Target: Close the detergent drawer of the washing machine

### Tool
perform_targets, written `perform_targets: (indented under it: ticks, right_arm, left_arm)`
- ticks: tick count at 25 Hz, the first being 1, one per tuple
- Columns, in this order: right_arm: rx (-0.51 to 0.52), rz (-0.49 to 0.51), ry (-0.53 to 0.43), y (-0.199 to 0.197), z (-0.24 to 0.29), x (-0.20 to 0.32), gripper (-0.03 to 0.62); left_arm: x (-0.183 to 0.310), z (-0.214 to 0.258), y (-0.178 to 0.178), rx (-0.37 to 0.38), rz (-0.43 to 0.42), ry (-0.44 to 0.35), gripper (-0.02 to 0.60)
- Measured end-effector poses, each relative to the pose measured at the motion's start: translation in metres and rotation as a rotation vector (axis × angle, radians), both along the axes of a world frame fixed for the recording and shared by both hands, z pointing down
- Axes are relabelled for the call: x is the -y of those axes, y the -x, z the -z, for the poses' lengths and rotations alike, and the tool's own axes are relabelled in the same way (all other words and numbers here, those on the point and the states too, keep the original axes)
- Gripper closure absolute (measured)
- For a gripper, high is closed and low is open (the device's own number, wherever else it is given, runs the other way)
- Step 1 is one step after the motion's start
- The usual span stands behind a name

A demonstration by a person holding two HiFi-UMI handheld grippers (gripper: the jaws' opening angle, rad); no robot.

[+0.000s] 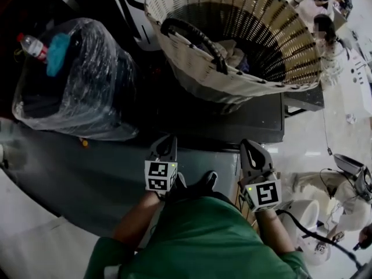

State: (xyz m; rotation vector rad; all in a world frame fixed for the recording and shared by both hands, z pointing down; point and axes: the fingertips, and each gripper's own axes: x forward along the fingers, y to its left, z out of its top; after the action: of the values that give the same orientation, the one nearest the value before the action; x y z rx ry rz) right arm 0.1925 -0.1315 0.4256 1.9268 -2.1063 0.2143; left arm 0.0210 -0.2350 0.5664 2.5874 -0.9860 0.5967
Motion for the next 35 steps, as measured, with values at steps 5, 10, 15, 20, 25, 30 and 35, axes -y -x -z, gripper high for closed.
perform_targets:
  ticks: [5, 10, 15, 20, 25, 30, 35]
  right_arm:
    - [0.053, 0.006, -0.071, -0.002, 0.031, -0.007, 0.579]
    - [0.092, -0.007, -0.141, 0.0, 0.077, -0.021, 0.579]
    - [0.062, 0.01, -0.256, 0.003, 0.122, -0.022, 0.579]
    - [0.015, 0.037, -0.353, 0.008, 0.15, -0.034, 0.579]
    - [-0.012, 0.019, -0.374, 0.006, 0.158, -0.039, 0.579]
    - [-0.013, 0.02, -0.359, 0.004, 0.155, -0.041, 0.579]
    - [-0.004, 0.022, -0.354, 0.004, 0.156, -0.042, 0.579]
  left_arm:
    - [0.003, 0.097, -0.001, -0.074, 0.015, -0.179, 0.561]
    - [-0.017, 0.181, -0.007, -0.183, 0.017, -0.286, 0.561]
    - [-0.032, 0.238, -0.014, -0.27, -0.013, -0.368, 0.561]
    - [-0.04, 0.257, -0.007, -0.281, -0.007, -0.404, 0.561]
    - [-0.045, 0.269, -0.002, -0.291, -0.01, -0.43, 0.561]
    - [-0.043, 0.272, 0.002, -0.303, 0.004, -0.435, 0.561]
    - [-0.041, 0.273, 0.005, -0.344, 0.033, -0.437, 0.561]
